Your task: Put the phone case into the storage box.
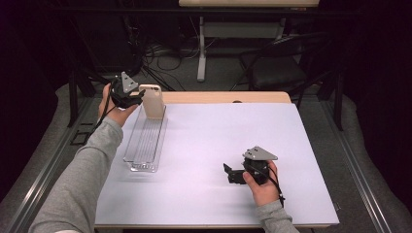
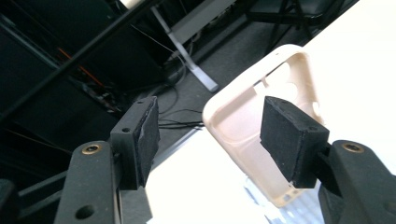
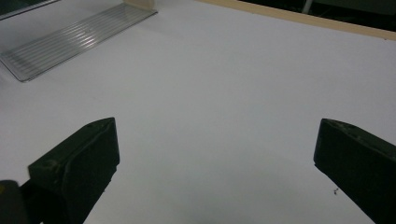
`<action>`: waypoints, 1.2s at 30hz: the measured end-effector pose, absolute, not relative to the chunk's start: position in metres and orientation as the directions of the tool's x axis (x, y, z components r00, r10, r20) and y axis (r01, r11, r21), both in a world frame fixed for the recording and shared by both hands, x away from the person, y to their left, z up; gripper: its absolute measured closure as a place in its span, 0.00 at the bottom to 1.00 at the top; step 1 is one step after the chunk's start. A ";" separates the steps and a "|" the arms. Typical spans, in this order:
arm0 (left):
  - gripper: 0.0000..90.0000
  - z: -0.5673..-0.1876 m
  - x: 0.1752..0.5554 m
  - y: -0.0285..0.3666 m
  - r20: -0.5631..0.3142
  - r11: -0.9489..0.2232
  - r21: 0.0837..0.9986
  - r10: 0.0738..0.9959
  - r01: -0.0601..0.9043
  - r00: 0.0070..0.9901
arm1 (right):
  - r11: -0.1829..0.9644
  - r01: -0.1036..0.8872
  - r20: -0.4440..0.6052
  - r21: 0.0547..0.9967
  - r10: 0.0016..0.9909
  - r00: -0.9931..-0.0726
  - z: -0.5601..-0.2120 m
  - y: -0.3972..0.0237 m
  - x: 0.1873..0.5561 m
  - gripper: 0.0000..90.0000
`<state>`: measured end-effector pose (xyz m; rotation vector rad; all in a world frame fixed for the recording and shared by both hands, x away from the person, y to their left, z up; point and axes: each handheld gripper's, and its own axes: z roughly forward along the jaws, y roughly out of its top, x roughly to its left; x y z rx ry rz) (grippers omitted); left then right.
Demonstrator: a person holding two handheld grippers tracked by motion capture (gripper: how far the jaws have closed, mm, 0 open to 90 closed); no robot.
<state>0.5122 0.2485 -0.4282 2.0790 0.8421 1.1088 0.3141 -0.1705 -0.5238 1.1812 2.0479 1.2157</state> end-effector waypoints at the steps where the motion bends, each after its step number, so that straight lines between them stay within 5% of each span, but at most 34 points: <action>1: 0.41 -0.428 0.512 0.249 0.447 -0.589 0.768 0.773 0.250 0.450 | 0.234 0.432 0.025 0.871 0.858 -0.514 -0.524 -0.170 0.314 0.00; 17: 0.33 -0.419 0.506 0.260 0.131 -0.354 0.844 0.864 0.403 0.485 | 0.234 0.434 0.027 0.870 0.857 -0.515 -0.524 -0.171 0.314 0.00; 36: 0.29 -0.411 0.493 0.260 0.038 -0.311 0.832 0.857 0.458 0.514 | 0.231 0.438 0.036 0.869 0.853 -0.521 -0.524 -0.172 0.314 0.00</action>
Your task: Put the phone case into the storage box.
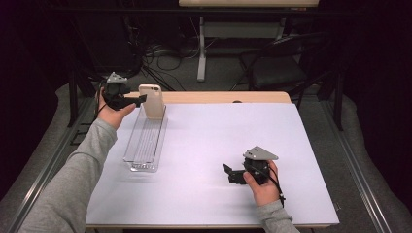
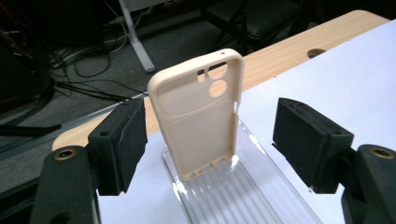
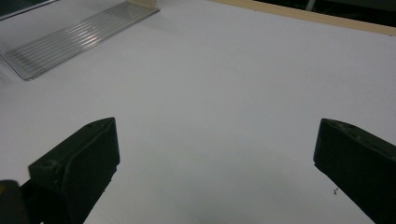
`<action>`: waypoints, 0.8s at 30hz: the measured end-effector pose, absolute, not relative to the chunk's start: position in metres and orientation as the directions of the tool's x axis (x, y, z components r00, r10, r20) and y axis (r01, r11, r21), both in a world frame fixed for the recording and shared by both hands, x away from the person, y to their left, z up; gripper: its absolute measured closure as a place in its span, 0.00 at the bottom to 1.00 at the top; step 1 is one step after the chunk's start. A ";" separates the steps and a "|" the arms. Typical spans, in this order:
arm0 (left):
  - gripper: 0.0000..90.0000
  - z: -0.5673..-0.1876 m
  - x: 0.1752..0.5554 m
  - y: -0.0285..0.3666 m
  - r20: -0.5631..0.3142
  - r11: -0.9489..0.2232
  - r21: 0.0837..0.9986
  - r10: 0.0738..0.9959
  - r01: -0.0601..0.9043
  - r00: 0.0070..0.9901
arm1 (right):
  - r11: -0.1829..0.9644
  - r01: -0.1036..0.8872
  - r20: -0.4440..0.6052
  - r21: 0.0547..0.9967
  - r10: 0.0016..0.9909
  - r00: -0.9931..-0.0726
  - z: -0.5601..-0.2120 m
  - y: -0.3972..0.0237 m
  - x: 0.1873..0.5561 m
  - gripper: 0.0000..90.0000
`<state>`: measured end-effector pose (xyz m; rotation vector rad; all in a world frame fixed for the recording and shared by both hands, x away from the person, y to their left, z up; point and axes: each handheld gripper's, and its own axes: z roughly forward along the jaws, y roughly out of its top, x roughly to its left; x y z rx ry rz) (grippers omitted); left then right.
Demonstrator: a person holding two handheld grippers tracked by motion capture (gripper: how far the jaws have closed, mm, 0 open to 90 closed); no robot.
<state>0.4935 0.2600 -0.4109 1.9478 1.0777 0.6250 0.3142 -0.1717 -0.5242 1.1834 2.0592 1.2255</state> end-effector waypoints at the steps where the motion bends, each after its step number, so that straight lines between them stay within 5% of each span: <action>1: 0.29 -0.411 0.493 0.260 0.032 -0.310 0.830 0.856 0.463 0.516 | 0.230 0.439 0.037 0.868 0.853 -0.521 -0.524 -0.172 0.314 0.00; 18: 0.29 -0.404 0.481 0.258 -0.068 -0.245 0.830 0.847 0.501 0.527 | 0.229 0.437 0.039 0.870 0.851 -0.524 -0.524 -0.172 0.314 0.00; 24: 0.21 -0.401 0.476 0.259 -0.081 -0.247 0.830 0.833 0.501 0.547 | 0.227 0.435 0.040 0.871 0.851 -0.524 -0.523 -0.173 0.314 0.00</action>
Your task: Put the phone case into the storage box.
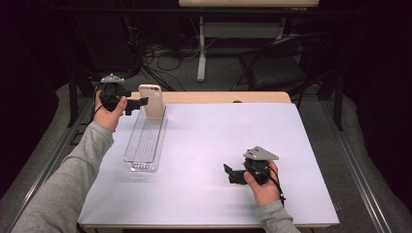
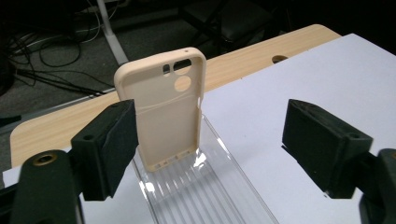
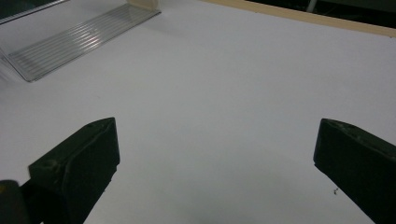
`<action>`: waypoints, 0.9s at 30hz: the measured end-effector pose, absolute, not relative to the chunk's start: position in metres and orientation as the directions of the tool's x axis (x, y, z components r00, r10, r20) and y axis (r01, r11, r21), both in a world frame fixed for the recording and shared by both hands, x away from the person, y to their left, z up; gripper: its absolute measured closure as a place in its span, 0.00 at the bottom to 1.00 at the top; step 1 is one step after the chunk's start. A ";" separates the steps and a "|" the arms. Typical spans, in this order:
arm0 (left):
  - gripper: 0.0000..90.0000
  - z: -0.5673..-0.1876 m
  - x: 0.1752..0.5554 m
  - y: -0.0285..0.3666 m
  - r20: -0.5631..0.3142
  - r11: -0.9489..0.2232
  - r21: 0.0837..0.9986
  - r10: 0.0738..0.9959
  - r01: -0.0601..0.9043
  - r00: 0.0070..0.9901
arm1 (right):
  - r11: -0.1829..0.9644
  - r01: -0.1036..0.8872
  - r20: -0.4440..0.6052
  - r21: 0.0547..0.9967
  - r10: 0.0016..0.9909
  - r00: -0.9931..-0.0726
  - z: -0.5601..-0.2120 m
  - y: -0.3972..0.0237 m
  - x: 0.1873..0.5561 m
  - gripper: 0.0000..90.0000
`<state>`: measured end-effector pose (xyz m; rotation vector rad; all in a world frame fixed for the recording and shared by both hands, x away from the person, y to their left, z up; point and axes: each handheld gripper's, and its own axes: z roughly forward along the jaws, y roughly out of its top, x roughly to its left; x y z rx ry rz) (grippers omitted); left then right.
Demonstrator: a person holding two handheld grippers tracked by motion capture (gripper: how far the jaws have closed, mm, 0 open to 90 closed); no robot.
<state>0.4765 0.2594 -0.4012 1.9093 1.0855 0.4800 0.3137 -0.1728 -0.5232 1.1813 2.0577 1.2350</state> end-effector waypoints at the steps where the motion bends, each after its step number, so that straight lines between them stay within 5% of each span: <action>1: 0.20 -0.401 0.476 0.259 -0.082 -0.245 0.832 0.833 0.498 0.547 | 0.224 0.437 0.043 0.871 0.852 -0.522 -0.523 -0.173 0.314 0.00; 27: 0.08 -0.394 0.431 0.247 -0.056 -0.297 0.862 0.750 0.410 0.660 | 0.224 0.426 0.034 0.876 0.854 -0.519 -0.518 -0.177 0.312 0.00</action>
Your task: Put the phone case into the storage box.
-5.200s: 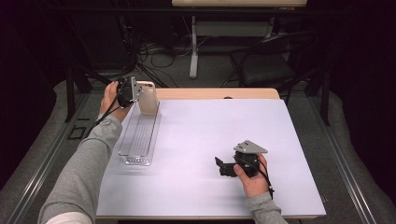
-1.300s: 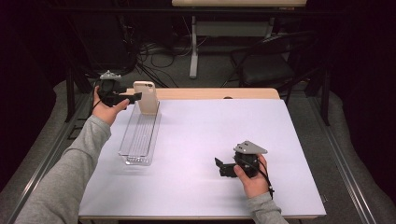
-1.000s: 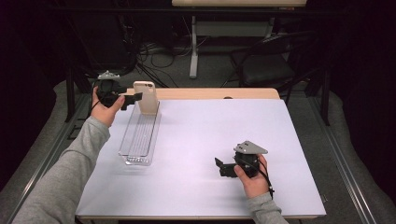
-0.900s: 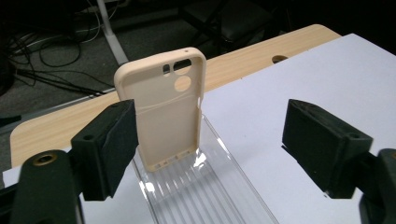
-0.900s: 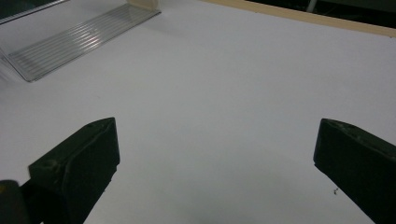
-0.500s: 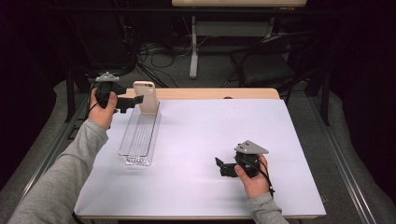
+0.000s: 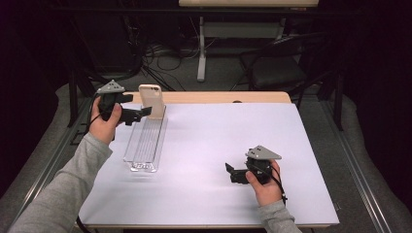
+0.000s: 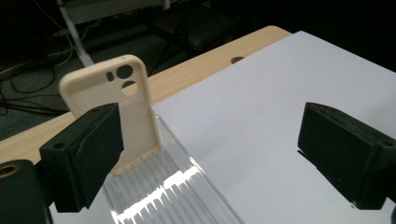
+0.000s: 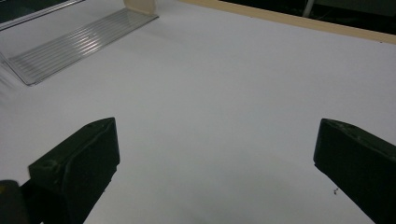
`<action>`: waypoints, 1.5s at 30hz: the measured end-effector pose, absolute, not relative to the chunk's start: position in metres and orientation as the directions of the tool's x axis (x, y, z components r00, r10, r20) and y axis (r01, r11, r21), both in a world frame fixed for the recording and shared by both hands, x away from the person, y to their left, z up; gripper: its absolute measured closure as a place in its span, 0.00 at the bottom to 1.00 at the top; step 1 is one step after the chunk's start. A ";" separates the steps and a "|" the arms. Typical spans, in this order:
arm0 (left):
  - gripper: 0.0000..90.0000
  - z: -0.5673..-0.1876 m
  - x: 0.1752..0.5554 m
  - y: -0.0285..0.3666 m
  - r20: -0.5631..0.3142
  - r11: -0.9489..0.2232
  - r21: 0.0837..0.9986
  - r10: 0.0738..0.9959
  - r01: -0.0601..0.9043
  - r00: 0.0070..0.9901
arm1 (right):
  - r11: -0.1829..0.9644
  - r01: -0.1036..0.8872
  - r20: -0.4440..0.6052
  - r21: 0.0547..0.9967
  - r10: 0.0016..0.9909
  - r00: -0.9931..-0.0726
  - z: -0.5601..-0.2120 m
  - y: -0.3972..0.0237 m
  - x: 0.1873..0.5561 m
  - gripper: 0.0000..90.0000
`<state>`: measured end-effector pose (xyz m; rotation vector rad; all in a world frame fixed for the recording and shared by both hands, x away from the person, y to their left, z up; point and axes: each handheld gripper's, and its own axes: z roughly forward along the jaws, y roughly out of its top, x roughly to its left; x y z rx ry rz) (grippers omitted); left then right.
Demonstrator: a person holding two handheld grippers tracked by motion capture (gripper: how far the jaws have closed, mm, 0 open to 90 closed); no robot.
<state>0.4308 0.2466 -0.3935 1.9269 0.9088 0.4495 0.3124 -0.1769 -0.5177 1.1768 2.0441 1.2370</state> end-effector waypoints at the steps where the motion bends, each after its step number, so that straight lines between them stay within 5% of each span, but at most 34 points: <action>1: 0.08 -0.394 0.428 0.246 -0.061 -0.293 0.866 0.744 0.407 0.665 | 0.222 0.424 0.035 0.878 0.854 -0.519 -0.517 -0.177 0.312 0.00; 13: 0.08 -0.391 0.383 0.236 -0.041 -0.343 0.870 0.666 0.354 0.745 | 0.247 0.425 0.033 0.871 0.834 -0.551 -0.506 -0.176 0.310 0.00; 18: 0.08 -0.396 0.366 0.234 -0.099 -0.304 0.880 0.634 0.366 0.767 | 0.268 0.413 0.017 0.870 0.821 -0.570 -0.498 -0.179 0.305 0.00; 45: 0.08 -0.437 0.307 0.242 -0.093 -0.271 0.898 0.652 0.346 0.752 | 0.266 0.392 0.000 0.881 0.827 -0.562 -0.486 -0.211 0.271 0.00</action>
